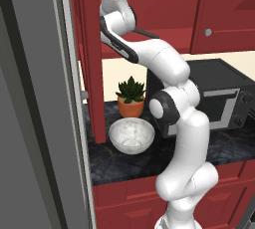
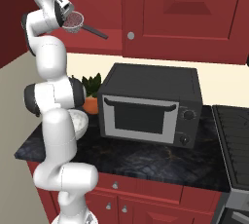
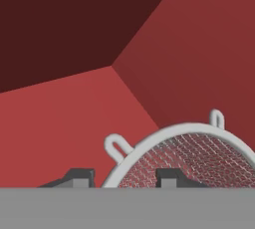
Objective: Open the cabinet and setup a tea strainer by placing it in the bowl upright.
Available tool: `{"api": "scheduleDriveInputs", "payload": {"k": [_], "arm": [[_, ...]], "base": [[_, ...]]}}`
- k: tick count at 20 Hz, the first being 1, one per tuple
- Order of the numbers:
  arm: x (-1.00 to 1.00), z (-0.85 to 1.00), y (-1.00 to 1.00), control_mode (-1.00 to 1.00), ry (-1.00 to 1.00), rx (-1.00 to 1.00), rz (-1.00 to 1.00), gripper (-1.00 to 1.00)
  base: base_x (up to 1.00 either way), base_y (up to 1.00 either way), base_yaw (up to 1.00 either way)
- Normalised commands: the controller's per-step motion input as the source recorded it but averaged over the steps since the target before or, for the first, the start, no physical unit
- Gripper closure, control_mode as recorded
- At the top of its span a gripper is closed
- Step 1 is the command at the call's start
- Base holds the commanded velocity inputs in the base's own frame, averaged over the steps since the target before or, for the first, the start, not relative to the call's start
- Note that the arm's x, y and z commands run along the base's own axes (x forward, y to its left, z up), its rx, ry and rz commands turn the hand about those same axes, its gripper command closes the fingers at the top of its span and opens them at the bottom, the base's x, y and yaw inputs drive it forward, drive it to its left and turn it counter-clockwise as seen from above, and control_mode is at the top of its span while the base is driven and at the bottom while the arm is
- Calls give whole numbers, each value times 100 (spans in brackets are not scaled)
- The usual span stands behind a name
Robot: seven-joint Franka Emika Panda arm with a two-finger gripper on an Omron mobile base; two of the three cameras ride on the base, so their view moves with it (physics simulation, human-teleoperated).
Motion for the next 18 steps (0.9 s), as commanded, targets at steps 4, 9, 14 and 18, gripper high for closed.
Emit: {"api": "scheduleDriveInputs", "payload": {"k": [4, 9, 14, 18], "arm": [[-18, 0, 0, -100, 0, -2, 0, 100], [-31, 0, -7, -100, -1, -4, 0, 100], [-30, -2, -21, -100, -8, -9, 0, 100], [-36, -1, -13, -100, -6, -6, 0, 100]], "base": [[0, 0, 0], [0, 0, 0], [0, 0, 0], [0, 0, 0]]}}
